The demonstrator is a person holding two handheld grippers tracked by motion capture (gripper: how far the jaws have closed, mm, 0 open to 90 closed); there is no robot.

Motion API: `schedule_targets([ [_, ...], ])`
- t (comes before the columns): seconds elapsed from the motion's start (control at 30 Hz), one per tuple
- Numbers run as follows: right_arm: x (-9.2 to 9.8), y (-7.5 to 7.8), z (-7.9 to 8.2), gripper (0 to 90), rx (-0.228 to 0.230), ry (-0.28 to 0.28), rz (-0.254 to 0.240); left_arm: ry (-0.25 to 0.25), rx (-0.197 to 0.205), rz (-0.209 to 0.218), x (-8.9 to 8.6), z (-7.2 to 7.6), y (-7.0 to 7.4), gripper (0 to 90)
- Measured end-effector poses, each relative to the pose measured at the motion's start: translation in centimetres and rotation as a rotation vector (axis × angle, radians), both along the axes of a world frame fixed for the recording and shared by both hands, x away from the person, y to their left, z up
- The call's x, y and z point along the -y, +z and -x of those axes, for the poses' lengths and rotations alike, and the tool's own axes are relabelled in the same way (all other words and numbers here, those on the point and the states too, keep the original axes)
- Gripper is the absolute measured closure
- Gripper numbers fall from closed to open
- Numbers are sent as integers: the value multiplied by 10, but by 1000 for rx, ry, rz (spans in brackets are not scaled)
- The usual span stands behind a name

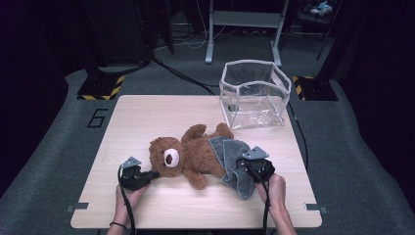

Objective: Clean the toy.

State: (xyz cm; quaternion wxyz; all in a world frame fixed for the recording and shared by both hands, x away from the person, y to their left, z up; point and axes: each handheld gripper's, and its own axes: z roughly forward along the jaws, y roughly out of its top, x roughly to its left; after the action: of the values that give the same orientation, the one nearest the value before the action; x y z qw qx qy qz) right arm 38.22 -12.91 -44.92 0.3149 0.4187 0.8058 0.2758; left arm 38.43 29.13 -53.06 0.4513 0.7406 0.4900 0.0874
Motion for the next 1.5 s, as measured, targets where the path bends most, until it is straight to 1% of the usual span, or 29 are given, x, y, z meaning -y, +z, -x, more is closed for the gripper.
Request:
schedule_targets([
  [0.03,3,0,0,831,-4,-17,-4,-1,2,-2,0,0,0,839],
  [0.07,6,1,-1,832,4,-16,-1,0,3,0,0,0,0,838],
  [0.13,10,2,-1,831,-2,-39,-2,-1,5,-7,0,0,0,837],
  [0.23,17,4,-2,831,8,-69,-9,-5,-2,-12,0,0,1,837],
  [0.27,20,5,-2,831,3,-67,-6,-4,2,-14,0,0,0,836],
  [0.3,20,4,-2,831,14,-80,-15,-1,6,-13,0,0,0,836],
  [0.33,22,5,-2,831,10,-85,-5,-1,5,-17,0,0,0,835],
  [0.4,24,5,-1,831,9,-98,-10,1,7,-20,0,1,1,826],
  [0.43,26,6,-1,831,14,-94,2,2,3,-19,0,1,1,807],
  [0.47,26,7,0,830,13,-99,0,11,4,-15,1,2,2,780],
  [0.5,27,8,0,830,16,-89,6,12,4,-17,0,3,3,727],
  [0.53,27,9,2,830,6,-103,-4,23,-1,-15,0,4,4,629],
  [0.6,27,9,1,829,7,-103,-8,32,11,-26,1,9,9,508],
  [0.63,28,10,2,829,4,-99,-3,42,24,-42,1,12,11,441],
  [0.67,27,9,2,828,10,-100,-6,39,28,-47,2,15,14,389],
  [0.7,26,8,2,828,-1,-97,-5,44,35,-46,3,19,17,352],
  [0.73,26,7,2,828,2,-97,-4,48,38,-49,4,23,20,307],
  [0.77,25,6,2,828,-2,-94,-6,50,45,-49,7,27,22,285],
  [0.8,25,6,2,828,-9,-92,-8,51,51,-49,9,30,24,263],
  [0.93,25,3,-1,828,-20,-91,-28,27,75,-42,23,45,32,176],
  [0.97,25,3,-1,828,-25,-91,-30,28,81,-40,25,46,32,165],
  [1.1,24,4,-1,827,-31,-94,-28,-10,91,-18,42,53,39,152],
  [1.2,24,4,-1,827,-32,-95,-31,-48,100,-19,58,54,41,151],
  [1.27,24,3,-2,826,-32,-90,-30,-73,104,-27,69,54,41,151],
  [1.33,24,3,-1,827,-34,-87,-31,-107,107,-54,81,53,40,150],
  [1.37,23,2,0,826,-39,-99,-38,-115,98,-43,85,52,39,147],
  [1.4,23,2,0,826,-40,-96,-36,-130,102,-61,90,51,38,146],
  [1.43,24,2,-1,826,-38,-88,-32,-133,99,-65,97,50,37,141],
  [1.5,24,2,-1,826,-39,-90,-33,-151,92,-84,104,46,34,128],
])
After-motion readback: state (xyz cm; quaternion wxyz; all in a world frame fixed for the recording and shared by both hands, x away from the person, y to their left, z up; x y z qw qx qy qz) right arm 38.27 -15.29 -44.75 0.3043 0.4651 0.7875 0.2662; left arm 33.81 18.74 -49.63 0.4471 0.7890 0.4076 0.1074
